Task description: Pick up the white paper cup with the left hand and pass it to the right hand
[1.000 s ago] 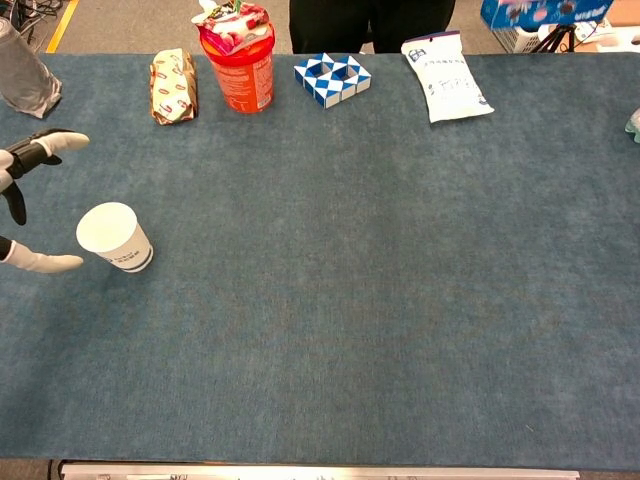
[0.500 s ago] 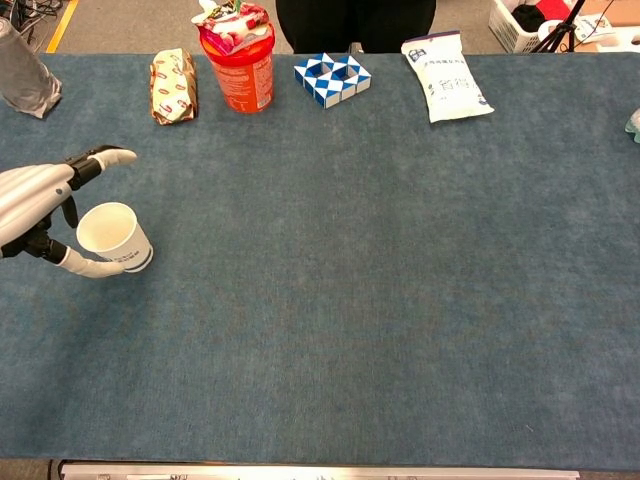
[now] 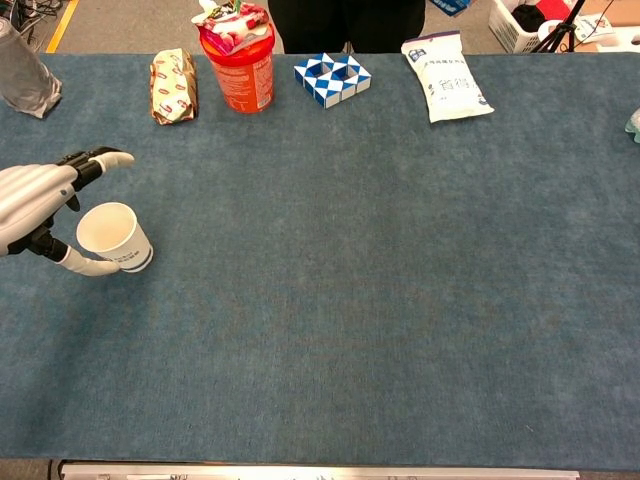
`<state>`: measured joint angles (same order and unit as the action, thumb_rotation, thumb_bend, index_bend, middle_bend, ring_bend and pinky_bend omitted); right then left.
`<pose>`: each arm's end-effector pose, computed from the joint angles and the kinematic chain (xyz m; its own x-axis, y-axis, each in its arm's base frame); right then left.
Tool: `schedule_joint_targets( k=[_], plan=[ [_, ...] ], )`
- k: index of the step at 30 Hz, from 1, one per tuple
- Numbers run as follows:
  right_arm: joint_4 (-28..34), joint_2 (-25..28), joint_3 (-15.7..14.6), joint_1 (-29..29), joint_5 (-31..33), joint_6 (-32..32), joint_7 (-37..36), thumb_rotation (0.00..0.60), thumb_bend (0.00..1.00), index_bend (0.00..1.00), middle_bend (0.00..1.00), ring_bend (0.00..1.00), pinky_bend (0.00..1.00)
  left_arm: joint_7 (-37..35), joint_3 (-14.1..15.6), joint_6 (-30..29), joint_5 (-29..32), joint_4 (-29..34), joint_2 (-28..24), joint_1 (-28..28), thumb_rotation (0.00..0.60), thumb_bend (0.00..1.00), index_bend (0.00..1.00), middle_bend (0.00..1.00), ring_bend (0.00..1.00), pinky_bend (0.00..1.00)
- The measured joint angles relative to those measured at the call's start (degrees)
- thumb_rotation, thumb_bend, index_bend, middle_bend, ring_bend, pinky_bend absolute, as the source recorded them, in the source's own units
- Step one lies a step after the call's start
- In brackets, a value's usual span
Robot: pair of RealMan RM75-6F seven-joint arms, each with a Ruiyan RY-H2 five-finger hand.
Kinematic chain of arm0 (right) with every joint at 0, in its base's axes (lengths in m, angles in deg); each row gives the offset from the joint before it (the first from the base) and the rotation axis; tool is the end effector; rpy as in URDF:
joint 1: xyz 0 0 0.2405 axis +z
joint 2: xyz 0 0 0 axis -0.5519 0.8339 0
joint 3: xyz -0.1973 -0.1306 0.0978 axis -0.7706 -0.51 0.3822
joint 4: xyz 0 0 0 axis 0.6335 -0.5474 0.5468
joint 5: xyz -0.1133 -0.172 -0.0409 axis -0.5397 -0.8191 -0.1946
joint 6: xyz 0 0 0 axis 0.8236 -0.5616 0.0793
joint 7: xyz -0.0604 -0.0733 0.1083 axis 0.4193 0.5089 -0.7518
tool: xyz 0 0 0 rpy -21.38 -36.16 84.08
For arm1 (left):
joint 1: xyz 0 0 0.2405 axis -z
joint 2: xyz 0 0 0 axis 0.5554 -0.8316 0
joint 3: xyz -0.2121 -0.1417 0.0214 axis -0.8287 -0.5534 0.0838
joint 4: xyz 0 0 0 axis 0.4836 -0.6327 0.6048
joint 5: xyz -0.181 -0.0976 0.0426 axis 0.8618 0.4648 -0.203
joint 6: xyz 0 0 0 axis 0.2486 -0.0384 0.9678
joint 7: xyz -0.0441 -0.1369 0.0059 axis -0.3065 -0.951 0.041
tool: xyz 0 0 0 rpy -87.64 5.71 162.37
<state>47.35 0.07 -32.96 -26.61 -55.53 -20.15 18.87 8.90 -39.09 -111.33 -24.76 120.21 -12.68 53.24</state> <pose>-0.3213 -0.1947 0.1390 0.3979 -0.0608 0.9154 -0.9174 -0.0158 0.3977 -0.2148 0.2146 0.0517 0.4104 0.3573 0.8390 0.9119 -0.1576 -0.3790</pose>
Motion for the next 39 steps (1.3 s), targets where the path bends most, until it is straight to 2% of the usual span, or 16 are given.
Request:
schedule_joint_targets(
  k=[6,17,24,29,33,39],
  plan=[
    [-0.2,-0.1,-0.1,0.0,0.3,0.4,-0.1,0.6,0.0,0.14,0.2,0.26,0.57,1.4,0.1,0.1,2.2,-0.7,0.3,0.7,0.534,0.02,0.0,0.0,0.0,0.18],
    [-0.7,-0.5,-0.5,-0.2,0.6,0.7,-0.4,0.6,0.0,0.14,0.2,0.26,0.57,2.6,0.1,1.7,6.7,-2.5,2.1,2.6,0.536,0.02,0.0,0.0,0.0,0.19],
    [-0.8,-0.7,-0.6,-0.1,0.6,1.0,-0.4,0.6,0.0,0.14,0.2,0.26,0.57,2.4,0.4,1.9,7.4,-3.3,2.9,3.4,0.539,0.02,0.01,0.0,0.02,0.28],
    [-1.0,-0.8,-0.7,-0.2,0.7,1.2,-0.5,0.6,0.0,0.14,0.2,0.26,0.57,1.9,0.7,1.6,7.0,-4.0,3.3,3.5,0.6,0.02,0.09,0.0,0.1,0.39],
    [-1.2,-0.9,-0.8,-0.2,0.8,1.3,-0.6,0.6,0.0,0.14,0.2,0.26,0.57,1.6,0.9,1.5,6.8,-4.3,3.5,3.7,0.6,0.02,0.14,0.0,0.13,0.42],
    [-1.5,-1.2,-0.9,-0.2,0.9,1.5,-0.6,0.6,0.0,0.14,0.2,0.26,0.57,1.0,0.8,1.0,5.9,-4.8,4.1,3.9,0.6,0.02,0.19,0.06,0.17,0.46]
  ],
)
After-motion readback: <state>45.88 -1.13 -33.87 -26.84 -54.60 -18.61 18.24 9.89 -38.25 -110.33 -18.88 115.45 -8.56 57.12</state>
